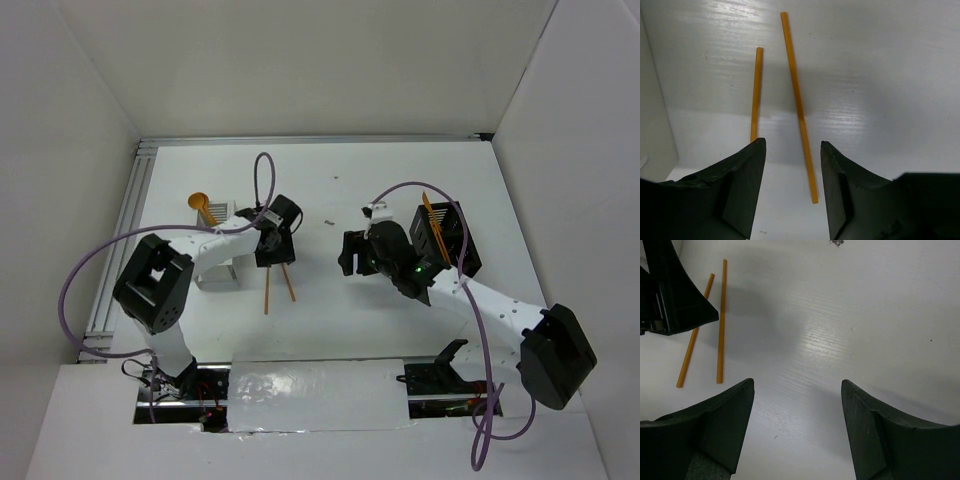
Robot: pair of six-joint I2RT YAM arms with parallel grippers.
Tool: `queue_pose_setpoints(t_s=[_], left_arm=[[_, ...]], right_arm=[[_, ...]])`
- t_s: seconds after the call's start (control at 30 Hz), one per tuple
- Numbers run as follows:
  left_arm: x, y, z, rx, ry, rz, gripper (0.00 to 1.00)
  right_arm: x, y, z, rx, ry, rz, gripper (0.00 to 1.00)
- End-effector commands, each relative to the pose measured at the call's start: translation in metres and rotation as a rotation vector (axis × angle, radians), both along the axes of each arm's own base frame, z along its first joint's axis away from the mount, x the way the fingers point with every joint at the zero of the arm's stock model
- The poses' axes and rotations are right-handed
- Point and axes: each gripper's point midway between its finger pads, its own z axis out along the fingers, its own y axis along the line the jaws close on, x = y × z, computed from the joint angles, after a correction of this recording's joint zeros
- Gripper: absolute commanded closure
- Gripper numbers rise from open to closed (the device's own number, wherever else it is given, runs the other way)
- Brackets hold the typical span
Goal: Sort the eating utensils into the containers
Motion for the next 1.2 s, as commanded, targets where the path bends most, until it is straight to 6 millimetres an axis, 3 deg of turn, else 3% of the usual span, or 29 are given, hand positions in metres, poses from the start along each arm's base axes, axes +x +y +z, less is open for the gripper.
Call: queue_pose_setpoints(t_s=[0.0,0.1,0.17,0.2,0.43,0.57,0.73,0.87,0.97,1.03,1.17], left_arm=[[-0.001,-0.001,-0.002,0.048,0.027,0.072,0.41],[0.002,-0.006,-0.004,0.052,0.033,0.097,0.41],[0.003,-0.007,-0.011,0.068,0.058,0.115,0.43],[0.002,-0.005,-0.018,0.089,0.074,0.137,0.50],[-0.004,-0.003,-0.043,0.103,0.120,0.162,0.55],[-0.002,-0.009,-0.048,0.078,0.112,0.129,0.70],[-0.002,-0.012,-0.050,0.059,0.105,0.112,0.99],[0.012,-0.032,-0.026,-0.025,0.061,0.082,1.00],[0.028,-0.048,0.005,-0.117,-0.025,0.060,1.00],[0.039,-0.058,0.038,-0.197,-0.124,0.046,1.00],[0.043,-0.085,0.084,-0.384,-0.245,-0.054,1.00]], right_arm=[[0.006,-0.003,0.006,0.012,-0.035,-0.021,0.23],[0.008,-0.006,0.007,0.009,-0.041,-0.022,0.23],[0.007,-0.009,0.005,0.006,-0.039,-0.018,0.23],[0.008,-0.010,0.005,0.006,-0.039,-0.022,0.23],[0.008,-0.017,0.012,0.041,-0.052,-0.027,0.23],[0.005,-0.010,0.012,0.066,-0.041,0.021,0.23],[-0.002,0.009,0.013,0.106,-0.030,0.096,0.23],[-0.012,0.035,0.017,0.144,-0.045,0.195,0.19],[-0.014,0.052,0.017,0.169,-0.021,0.205,0.16],[-0.013,0.062,0.013,0.214,0.013,0.197,0.15],[-0.020,0.087,0.019,0.340,0.023,0.243,0.14]])
